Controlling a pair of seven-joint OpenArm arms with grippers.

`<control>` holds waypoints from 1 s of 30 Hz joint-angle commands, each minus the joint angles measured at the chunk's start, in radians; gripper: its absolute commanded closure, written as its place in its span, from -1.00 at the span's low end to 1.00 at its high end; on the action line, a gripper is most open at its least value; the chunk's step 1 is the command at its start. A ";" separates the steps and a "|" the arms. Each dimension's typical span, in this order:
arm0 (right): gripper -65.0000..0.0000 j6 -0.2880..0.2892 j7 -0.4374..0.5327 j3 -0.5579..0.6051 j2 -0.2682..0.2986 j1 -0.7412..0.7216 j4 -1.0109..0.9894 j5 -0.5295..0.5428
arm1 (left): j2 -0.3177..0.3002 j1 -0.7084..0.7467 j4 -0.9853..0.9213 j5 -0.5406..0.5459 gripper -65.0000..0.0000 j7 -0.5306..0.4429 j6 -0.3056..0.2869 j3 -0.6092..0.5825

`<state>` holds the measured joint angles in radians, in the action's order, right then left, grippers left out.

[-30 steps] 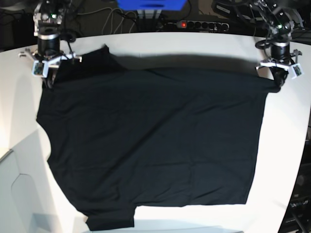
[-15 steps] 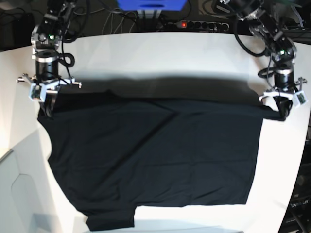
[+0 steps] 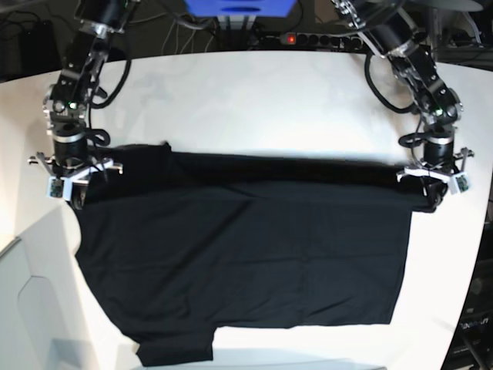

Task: Fold the T-shirt properly
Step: 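Lift the shoulder edge with both grippers and fold it over the shirt body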

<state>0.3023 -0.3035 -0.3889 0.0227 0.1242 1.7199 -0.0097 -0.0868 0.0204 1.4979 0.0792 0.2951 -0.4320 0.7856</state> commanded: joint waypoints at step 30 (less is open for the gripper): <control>1.00 0.010 0.033 0.124 0.096 -0.304 -0.381 0.009 | -0.077 -0.147 -0.196 0.011 1.00 -0.030 0.002 -0.001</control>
<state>0.3031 -0.3004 -0.2634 0.1101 -0.1581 1.3209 -0.0105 -0.1463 -0.1062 1.2861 0.0784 0.2920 -0.4313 0.7834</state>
